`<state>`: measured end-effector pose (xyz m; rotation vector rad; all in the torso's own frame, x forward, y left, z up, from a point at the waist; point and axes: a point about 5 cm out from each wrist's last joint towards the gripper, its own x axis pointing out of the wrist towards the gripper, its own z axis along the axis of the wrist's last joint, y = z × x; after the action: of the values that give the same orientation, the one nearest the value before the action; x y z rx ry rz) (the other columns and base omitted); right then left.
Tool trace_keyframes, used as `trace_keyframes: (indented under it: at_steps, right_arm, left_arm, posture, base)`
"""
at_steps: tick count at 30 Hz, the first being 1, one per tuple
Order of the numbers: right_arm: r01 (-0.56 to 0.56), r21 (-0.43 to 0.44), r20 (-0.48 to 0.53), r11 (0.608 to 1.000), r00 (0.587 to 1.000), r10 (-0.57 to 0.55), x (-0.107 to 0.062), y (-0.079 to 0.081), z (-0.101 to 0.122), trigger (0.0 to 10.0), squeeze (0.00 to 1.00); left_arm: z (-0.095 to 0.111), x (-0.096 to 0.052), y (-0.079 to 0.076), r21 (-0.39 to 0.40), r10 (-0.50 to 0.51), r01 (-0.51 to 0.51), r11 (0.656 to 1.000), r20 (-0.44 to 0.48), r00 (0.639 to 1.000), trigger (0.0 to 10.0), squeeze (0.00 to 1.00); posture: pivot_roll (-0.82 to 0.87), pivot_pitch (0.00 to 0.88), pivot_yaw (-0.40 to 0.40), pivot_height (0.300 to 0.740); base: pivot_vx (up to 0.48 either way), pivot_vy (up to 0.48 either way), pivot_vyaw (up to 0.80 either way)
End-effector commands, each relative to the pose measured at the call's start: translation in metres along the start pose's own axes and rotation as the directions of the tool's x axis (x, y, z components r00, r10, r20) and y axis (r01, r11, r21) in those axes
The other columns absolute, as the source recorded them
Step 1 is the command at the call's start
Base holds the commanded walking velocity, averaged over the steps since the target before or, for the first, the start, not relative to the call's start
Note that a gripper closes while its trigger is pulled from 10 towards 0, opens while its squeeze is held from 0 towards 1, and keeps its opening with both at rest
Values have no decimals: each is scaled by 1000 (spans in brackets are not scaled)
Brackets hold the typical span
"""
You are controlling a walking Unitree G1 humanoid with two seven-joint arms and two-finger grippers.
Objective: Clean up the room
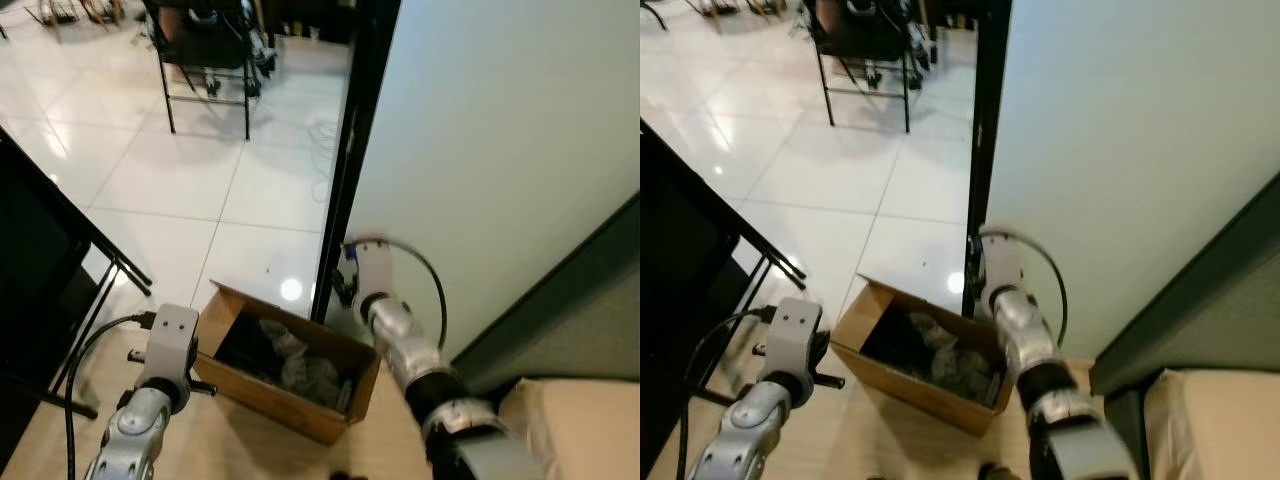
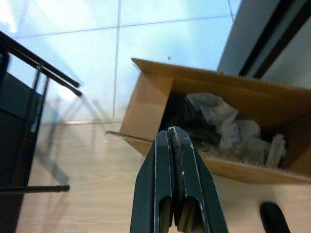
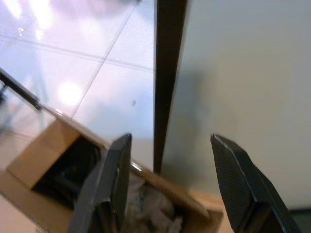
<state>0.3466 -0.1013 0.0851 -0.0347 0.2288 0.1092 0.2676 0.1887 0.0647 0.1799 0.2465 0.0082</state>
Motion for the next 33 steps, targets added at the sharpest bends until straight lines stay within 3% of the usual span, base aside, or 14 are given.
trace_keyframes:
  at_steps: [1,5,12,13,18,19,33]
  right_arm:
    - [54,3,41,999,998,-54,-8,-8,-5,10000,0]
    - [106,7,101,994,989,-106,-19,-21,-10,10000,0]
    - [221,-44,118,974,970,-214,-24,-41,-13,10000,0]
    - [212,-10,67,977,975,-211,-24,-41,-17,10000,0]
    - [139,-10,-30,990,990,-139,-24,-37,-28,10000,0]
    - [113,-16,-94,993,989,-114,-28,-35,-38,10000,0]
    - [76,-39,-125,996,989,-80,-31,-31,-41,10000,0]
  left_arm:
    - [-7,-1,-9,11,2,-2,1000,-16,1000,10000,0]
    - [-1,3,-13,4,12,-12,1000,-8,1000,10000,0]
    - [6,8,-15,21,14,-14,1000,10,1000,10000,0]
    - [8,10,-16,17,20,-20,1000,15,1000,10000,0]
    - [10,11,-16,14,30,-31,999,21,999,10000,0]
    - [10,9,-18,12,35,-35,999,24,999,10000,0]
    - [7,4,-19,42,50,-51,998,31,998,10000,0]
  posture:
    - [-12,79,-17,740]
    - [-9,80,-22,740]
    - [-15,76,-19,740]
    - [-20,78,-19,740]
    - [-23,79,-24,740]
    - [-22,85,-37,740]
    - [-18,100,-52,740]
  base:
    - [0,0,0]
    - [0,0,0]
    - [0,0,0]
    - [0,0,0]
    - [0,0,0]
    - [0,0,0]
    - [0,0,0]
